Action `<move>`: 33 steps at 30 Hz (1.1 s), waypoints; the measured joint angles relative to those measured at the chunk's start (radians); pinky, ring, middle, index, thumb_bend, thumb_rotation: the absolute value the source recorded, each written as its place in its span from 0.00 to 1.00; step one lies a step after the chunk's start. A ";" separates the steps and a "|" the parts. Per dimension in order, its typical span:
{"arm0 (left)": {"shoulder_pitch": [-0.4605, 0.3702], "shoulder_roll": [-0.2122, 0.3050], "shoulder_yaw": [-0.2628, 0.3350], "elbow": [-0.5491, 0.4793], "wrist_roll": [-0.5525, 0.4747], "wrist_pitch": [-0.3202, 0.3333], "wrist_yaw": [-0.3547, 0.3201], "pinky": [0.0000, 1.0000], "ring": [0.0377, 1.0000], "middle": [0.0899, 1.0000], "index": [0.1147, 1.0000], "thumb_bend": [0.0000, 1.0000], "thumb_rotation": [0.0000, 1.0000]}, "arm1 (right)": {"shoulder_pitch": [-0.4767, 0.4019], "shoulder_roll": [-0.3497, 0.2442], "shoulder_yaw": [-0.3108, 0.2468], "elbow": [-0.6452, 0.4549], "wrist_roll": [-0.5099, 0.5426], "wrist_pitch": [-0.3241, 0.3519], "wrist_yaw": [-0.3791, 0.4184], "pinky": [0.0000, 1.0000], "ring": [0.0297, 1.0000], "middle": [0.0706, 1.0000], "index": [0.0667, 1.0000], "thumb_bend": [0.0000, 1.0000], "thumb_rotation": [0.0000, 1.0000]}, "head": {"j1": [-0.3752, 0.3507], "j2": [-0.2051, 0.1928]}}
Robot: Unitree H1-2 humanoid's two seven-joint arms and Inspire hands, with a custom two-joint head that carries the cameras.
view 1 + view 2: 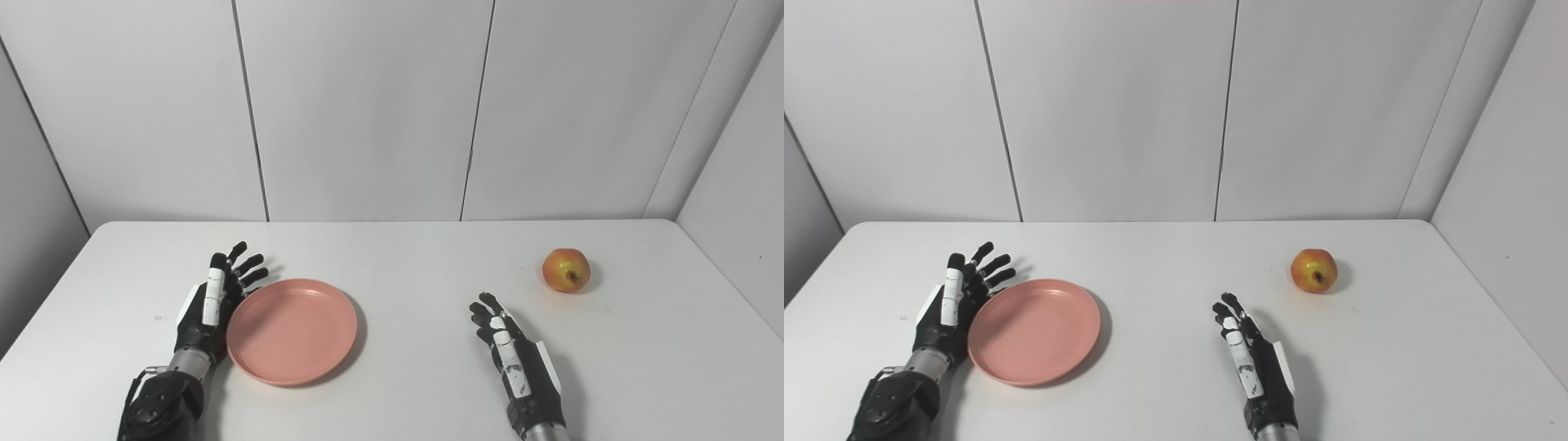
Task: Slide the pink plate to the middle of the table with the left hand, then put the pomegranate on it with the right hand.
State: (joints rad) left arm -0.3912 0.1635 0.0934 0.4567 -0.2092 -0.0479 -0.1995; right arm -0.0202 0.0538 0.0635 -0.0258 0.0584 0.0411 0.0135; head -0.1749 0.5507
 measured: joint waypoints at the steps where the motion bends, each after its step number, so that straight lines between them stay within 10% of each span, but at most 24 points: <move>1: 0.003 -0.007 -0.005 -0.015 0.007 0.009 0.006 0.70 0.82 0.85 0.90 1.00 1.00 | 0.001 0.002 0.001 -0.003 0.000 0.001 0.000 0.95 0.90 0.86 0.88 0.79 0.88 | -0.003 0.005; 33: 0.150 -0.220 -0.058 -0.307 0.105 0.148 0.199 0.92 0.87 0.89 0.95 1.00 1.00 | 0.019 0.001 0.011 -0.029 -0.001 0.020 0.001 0.95 0.89 0.85 0.87 0.80 0.88 | 0.015 0.029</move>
State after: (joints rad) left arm -0.2408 -0.0569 0.0356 0.1495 -0.1037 0.1001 -0.0006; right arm -0.0013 0.0548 0.0743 -0.0550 0.0571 0.0614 0.0141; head -0.1595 0.5798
